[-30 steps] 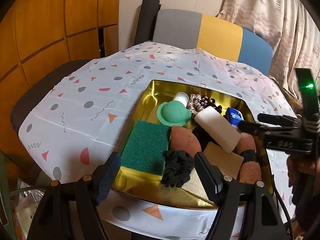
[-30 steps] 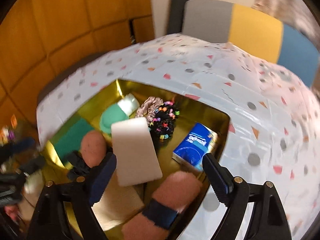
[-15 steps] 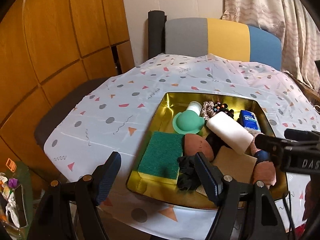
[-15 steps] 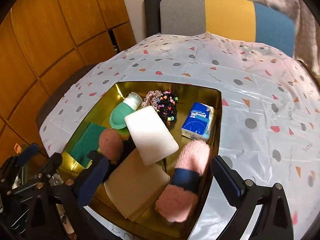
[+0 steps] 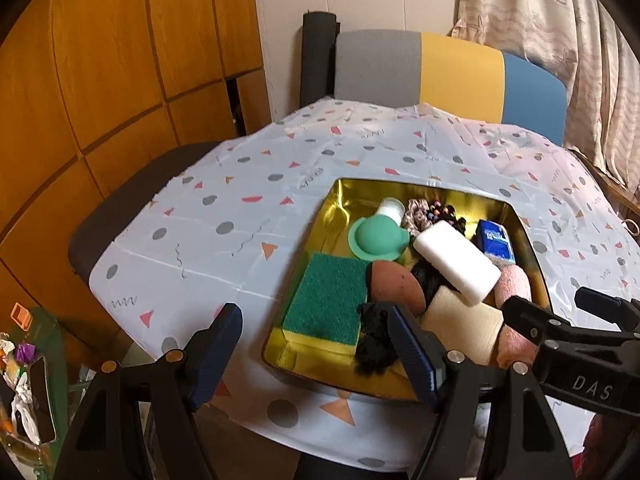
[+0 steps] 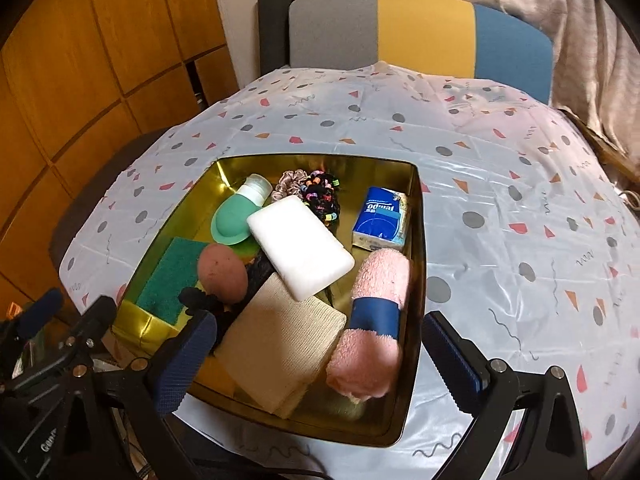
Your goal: Organize rigid objects
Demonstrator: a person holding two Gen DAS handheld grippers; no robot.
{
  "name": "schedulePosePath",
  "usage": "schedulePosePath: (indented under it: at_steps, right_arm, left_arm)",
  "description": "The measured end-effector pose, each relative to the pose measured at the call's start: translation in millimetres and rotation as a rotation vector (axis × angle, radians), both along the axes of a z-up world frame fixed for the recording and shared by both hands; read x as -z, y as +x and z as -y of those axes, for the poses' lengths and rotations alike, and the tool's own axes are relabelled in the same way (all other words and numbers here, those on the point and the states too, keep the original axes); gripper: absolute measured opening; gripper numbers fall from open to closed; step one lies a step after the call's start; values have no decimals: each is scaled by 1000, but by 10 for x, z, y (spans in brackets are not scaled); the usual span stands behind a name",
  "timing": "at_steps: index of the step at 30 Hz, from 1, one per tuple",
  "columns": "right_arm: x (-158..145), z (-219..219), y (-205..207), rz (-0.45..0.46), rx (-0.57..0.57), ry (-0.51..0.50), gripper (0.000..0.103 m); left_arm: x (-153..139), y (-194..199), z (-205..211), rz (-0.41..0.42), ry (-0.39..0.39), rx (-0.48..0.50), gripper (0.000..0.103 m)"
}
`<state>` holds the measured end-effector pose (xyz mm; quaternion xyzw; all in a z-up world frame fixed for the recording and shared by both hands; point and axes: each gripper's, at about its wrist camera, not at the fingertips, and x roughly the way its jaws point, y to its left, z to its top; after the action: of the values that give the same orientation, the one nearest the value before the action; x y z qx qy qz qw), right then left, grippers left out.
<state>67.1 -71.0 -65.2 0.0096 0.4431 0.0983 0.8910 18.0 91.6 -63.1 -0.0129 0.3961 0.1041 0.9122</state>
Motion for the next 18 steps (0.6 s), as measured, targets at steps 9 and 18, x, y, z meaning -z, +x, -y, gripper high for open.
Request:
schedulePosePath:
  at_steps: [9,18]
  right_arm:
    - [-122,24,-104,35,115,-19,103]
    - [-95,35,-138,40,166,-72,103]
  left_arm:
    - [-11,-28,-7,-29,-19,7,76]
    - [-30,-46,-14,-26,-18,5,76]
